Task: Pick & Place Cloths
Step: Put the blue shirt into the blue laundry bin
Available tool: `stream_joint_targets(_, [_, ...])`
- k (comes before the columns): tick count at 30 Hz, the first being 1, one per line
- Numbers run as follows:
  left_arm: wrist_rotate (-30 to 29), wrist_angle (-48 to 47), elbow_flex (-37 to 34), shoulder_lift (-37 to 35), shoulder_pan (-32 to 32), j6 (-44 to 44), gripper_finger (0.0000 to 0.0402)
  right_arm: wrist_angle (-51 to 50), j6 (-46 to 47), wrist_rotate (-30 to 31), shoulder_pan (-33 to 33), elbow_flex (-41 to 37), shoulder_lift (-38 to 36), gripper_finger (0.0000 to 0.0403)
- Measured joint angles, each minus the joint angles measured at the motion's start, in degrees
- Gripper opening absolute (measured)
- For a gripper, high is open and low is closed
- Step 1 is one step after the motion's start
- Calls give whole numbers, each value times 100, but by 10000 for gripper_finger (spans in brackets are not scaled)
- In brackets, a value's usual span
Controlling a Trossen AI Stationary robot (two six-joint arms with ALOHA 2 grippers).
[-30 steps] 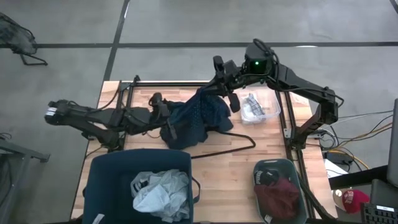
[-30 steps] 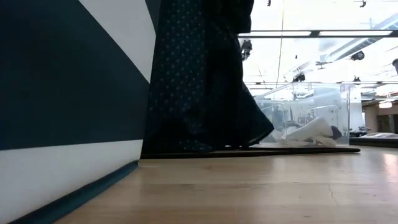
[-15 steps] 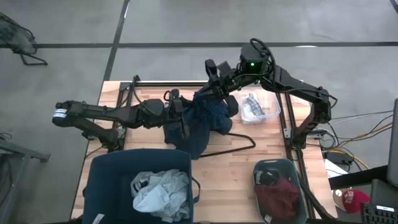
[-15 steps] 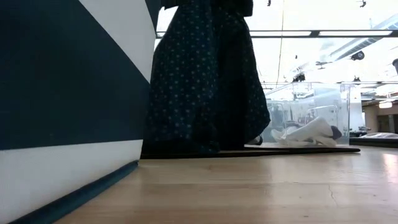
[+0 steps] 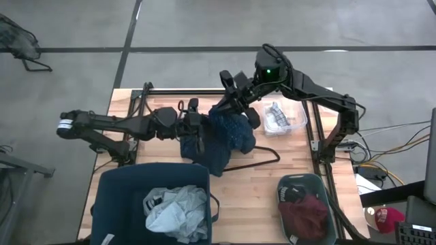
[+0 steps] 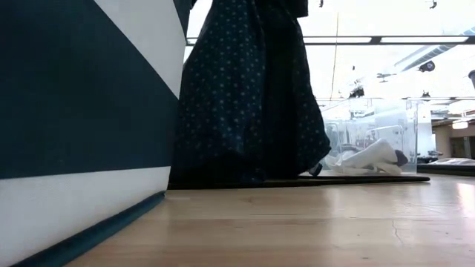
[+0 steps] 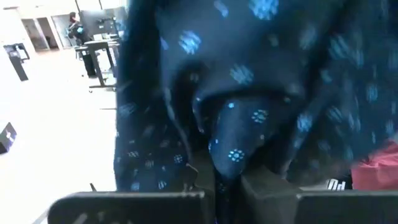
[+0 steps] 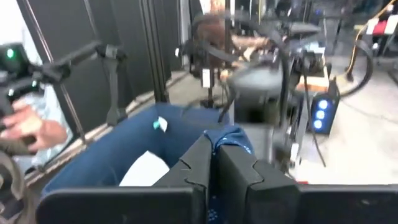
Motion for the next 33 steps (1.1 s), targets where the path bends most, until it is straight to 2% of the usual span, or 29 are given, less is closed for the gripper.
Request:
stream_joint_targets(4, [-52,44,-2,-241,-2,11,14,-803,-330,109,-17,10,-174,45])
stream_joint_targets(8, [-59,175,-2,-623,-2,23,13,-1740,-789,586,-17,-2,-374,82])
stream_joint_targets(14, [-59,245,-2,-1202,-4,11,13,-2575,-1116,857,-17,-447,-511,132])
stream_joint_targets(18, [-59,418,-2,-1490,-4,-7,13,-2449,-1299,863,-13,-1095,-600,157])
stream_joint_targets(24, [17,432,112,-1685,-10,-131,13,-1421,-1411,810,-13,-2129,-604,185])
stream_joint_targets(30, [978,977,450,-1745,-52,-537,15,-63,-1558,766,-13,-2860,-604,199])
stream_joint_targets(33, [1333,597,594,-1813,-161,-948,16,67,-1615,752,-40,-2998,-609,201])
